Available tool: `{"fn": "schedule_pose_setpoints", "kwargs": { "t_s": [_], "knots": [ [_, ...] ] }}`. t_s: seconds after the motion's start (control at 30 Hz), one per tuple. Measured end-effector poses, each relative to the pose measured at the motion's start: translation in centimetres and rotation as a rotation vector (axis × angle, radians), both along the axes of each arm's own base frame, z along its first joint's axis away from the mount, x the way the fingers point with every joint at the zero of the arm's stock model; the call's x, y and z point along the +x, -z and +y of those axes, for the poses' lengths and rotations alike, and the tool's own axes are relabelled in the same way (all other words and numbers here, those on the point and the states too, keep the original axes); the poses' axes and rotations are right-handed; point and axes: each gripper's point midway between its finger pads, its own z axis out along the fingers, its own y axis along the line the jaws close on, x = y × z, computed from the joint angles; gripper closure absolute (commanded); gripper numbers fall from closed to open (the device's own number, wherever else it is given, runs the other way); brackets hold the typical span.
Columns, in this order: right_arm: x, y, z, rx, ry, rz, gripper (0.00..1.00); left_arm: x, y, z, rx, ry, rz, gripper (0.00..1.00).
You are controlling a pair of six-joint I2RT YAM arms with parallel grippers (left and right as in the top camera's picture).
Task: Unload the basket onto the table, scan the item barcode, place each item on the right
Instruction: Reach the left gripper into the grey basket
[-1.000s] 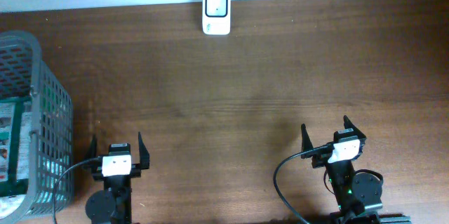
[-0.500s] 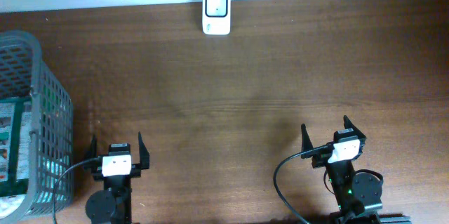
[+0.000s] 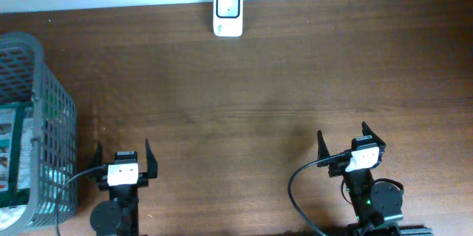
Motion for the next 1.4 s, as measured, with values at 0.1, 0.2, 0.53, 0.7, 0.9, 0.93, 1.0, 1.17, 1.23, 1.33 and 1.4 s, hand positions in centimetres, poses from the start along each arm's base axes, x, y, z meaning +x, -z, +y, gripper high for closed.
{"fn": "schedule_pose_setpoints", "kwargs": {
  "t_s": [0.1, 0.2, 0.53, 0.7, 0.9, 0.93, 1.0, 1.17, 1.23, 1.33, 1.4],
  "knots": [
    [0.0, 0.0, 0.0, -0.001, 0.000, 0.000, 0.02, 0.0, 0.0, 0.0, 0.000, 0.000, 0.000, 0.01],
    [0.0, 0.0, 0.0, 0.000, 0.000, 0.000, 0.02, 0.0, 0.0, 0.0, 0.000, 0.000, 0.000, 0.01],
    [0.0, 0.0, 0.0, 0.000, 0.000, 0.000, 0.01, 0.0, -0.1, -0.2, -0.001, 0.012, -0.004, 0.01],
    [0.0, 0.0, 0.0, 0.000, 0.000, 0.000, 0.02, 0.2, -1.0, -1.5, -0.121, 0.079, -0.032, 0.01],
    [0.0, 0.0, 0.0, 0.000, 0.000, 0.000, 0.02, 2.2, -9.4, -2.9, -0.240, 0.161, 0.075, 0.01],
    [0.0, 0.0, 0.0, 0.000, 0.000, 0.000, 0.02, 2.7, -10.1, -3.1, -0.255, 0.168, 0.125, 0.01],
    [0.0, 0.0, 0.0, 0.000, 0.000, -0.001, 0.02, 4.9, -12.5, -3.4, -0.287, 0.187, 0.230, 0.01],
    [0.0, 0.0, 0.0, -0.001, 0.000, -0.002, 0.01, 9.2, -15.3, -3.6, -0.391, 0.180, 0.598, 0.01],
    [0.0, 0.0, 0.0, -0.001, 0.000, -0.001, 0.02, 10.5, -15.1, -3.5, -0.403, 0.177, 0.643, 0.01],
    [0.0, 0.0, 0.0, -0.001, 0.000, -0.001, 0.02, 12.7, -12.9, -3.0, -0.438, 0.156, 0.691, 0.00],
    [0.0, 0.0, 0.0, -0.001, 0.000, -0.001, 0.02, 13.7, -14.2, -0.8, -0.494, 0.089, 0.648, 0.01]
  ]
}}
